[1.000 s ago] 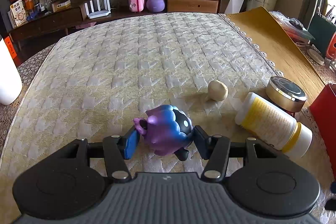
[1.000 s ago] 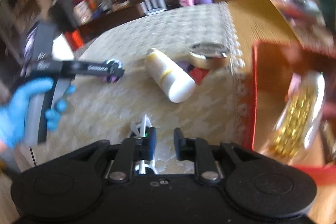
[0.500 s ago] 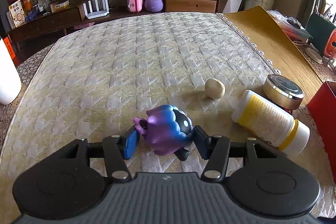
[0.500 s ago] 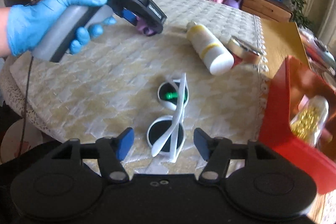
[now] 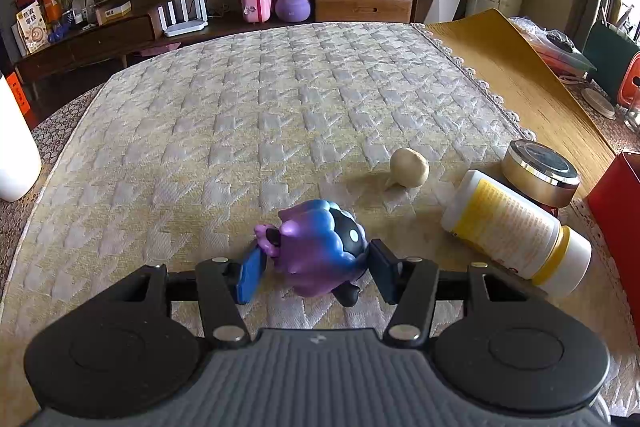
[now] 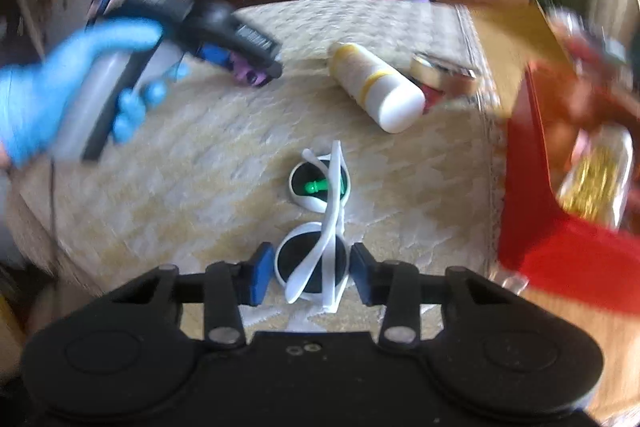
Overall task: Organize rigid objects
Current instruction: 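Lift the toy with the left tool while the right tool lifts the sunglasses, then carry the toy and sunglasses with both tools over the red box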
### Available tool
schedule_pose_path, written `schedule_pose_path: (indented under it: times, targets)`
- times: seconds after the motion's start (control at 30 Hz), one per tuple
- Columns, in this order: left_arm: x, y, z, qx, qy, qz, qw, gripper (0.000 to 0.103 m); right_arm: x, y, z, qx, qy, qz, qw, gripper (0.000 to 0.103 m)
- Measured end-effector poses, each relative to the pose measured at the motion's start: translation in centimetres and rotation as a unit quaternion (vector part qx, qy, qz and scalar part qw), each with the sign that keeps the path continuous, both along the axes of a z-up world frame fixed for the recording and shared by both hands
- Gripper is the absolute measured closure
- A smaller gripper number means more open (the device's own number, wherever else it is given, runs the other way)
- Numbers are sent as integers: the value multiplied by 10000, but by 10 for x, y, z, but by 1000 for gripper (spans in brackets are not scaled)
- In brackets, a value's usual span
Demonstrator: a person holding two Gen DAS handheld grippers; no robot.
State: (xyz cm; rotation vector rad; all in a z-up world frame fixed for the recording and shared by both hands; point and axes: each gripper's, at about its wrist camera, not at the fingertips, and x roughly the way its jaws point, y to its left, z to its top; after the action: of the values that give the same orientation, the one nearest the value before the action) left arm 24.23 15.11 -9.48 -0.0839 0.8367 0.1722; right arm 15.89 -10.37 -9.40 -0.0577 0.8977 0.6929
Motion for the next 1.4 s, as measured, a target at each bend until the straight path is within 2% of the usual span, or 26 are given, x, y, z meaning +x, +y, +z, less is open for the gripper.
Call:
schedule_pose_path:
  times: [0.07,0.13,0.3,0.4,0.47,0.53,0.57,0.67,0.7,0.73,0.77,0.87,0.93,0.97,1.0,1.07,1.1,1.13,1.17,1.2,1.33,1.4]
  targets:
    - [0,0,0,13,9,4,10000,48,14,-20,-2,659,570,-362,9955,62]
    - [0,-1,0,21,7,-3,10000,48,24,-37,-6,1219,1023,-638,9852,62]
    - [1,1,0,-109,-8,-20,9999,48,37,-65,-9,2143,1637,-1002,9577,62]
    - [0,3,3,-249,-30,29,9997,48,43,-77,-8,2755,1926,-1082,9356,62]
    - [-2,3,4,-238,-30,52,9997,48,46,-84,-11,3172,2155,-1135,9166,62]
    - [-2,1,7,-194,-28,49,9998,48,48,-82,-14,3019,2118,-1148,9224,62]
    - [-3,1,8,-184,-27,45,9998,48,50,-82,-21,3017,2273,-1206,9180,62]
    - [-5,-1,12,-129,-42,-1,9999,48,50,-94,-43,3338,2674,-1548,8906,62]
    - [-5,-4,13,-98,-45,-24,9999,48,48,-100,-45,3759,2781,-1567,8699,62]
    - [-5,-6,14,-82,-46,-44,9999,48,44,-105,-45,4131,2707,-1527,8560,62]
    - [-4,-8,14,-69,-41,-60,9999,48,43,-106,-45,4189,2628,-1508,8560,62]
    - [-2,-11,15,-51,-24,-70,10000,48,42,-101,-57,3507,2709,-1597,8821,62]
    - [-3,-13,16,-35,-54,-83,9999,48,38,-106,-58,3703,2645,-1529,8772,62]
    - [-4,-13,15,-27,-58,-99,9999,48,36,-107,-53,3687,2426,-1471,8852,62]
    - [-4,-14,15,-17,-41,-116,9999,48,37,-108,-52,3607,2389,-1473,8894,62]
    - [-2,-15,13,11,12,-131,9999,48,39,-112,-55,3902,2577,-1467,8717,62]
    - [-2,-16,12,9,14,-125,9999,48,38,-111,-51,3751,2387,-1416,8845,62]
    - [-2,-16,12,-1,24,-120,9999,48,37,-109,-47,3391,2253,-1459,9016,62]
    - [-2,-16,11,-6,33,-121,9999,48,38,-109,-53,3334,2364,-1534,8997,62]
    - [-2,-17,11,0,28,-126,9999,48,38,-110,-57,3486,2504,-1540,8900,62]
    - [-3,-18,15,8,-4,-139,9999,48,32,-104,-34,3437,2134,-1236,9061,62]
    - [-4,-19,21,3,-43,-148,9999,48,35,-100,-20,3297,1872,-1126,9185,62]
